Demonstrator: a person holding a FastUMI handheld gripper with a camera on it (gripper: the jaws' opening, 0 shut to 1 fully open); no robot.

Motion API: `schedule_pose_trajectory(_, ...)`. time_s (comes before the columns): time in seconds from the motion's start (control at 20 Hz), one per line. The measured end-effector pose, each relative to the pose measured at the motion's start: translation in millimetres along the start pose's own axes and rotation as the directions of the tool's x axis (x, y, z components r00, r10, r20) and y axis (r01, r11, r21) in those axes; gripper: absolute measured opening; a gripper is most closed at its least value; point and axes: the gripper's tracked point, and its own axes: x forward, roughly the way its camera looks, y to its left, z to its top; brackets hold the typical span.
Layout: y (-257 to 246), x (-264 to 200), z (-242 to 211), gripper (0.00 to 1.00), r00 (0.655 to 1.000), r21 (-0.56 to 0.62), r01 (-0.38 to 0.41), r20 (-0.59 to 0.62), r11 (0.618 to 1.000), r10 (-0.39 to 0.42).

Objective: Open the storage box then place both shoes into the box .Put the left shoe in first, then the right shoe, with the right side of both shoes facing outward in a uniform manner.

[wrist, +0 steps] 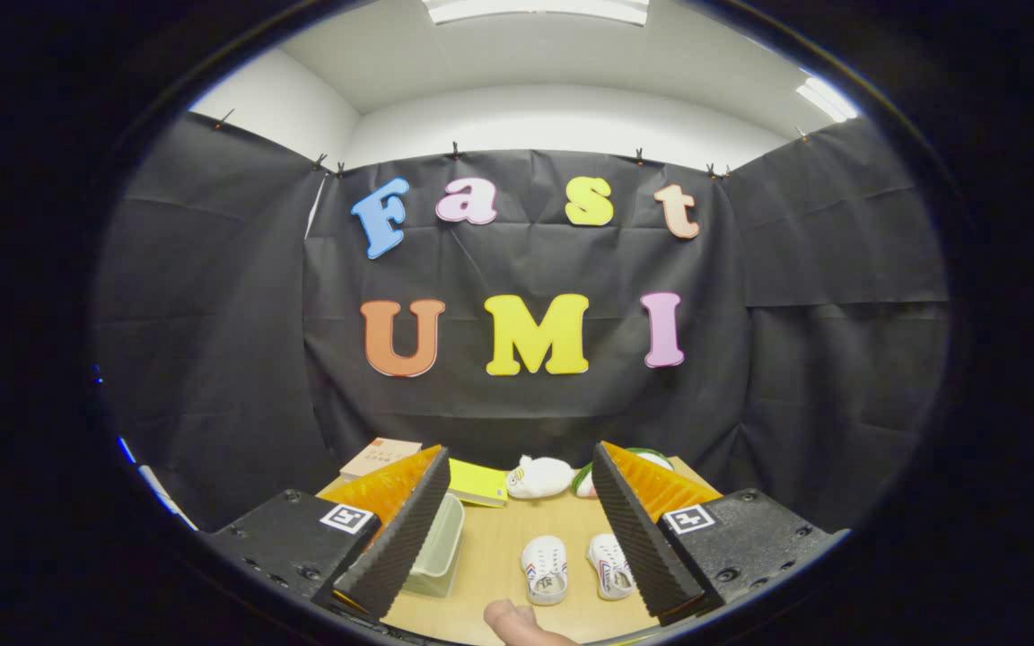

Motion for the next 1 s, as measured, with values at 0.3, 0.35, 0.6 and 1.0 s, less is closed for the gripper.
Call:
schedule_pose_trajectory(0.3, -2, 8, -6, 1.00, 1.000, 0.011, 0.019, -0.018, 1.000, -0.019)
schedule_pose_trajectory(0.35, -2, 9, -8, 1.00, 0.999, 0.010, 0.020, -0.025, 1.000, -0.020)
schedule_pose_trajectory(0.6, -11, 21, -17, 1.00, 0.998, 0.009, 0.036, -0.047, 0.999, -0.036)
schedule_pose_trajectory(1.0, -45, 75, -54, 1.00, 0.986, 0.032, -0.094, -0.134, 0.995, 0.098)
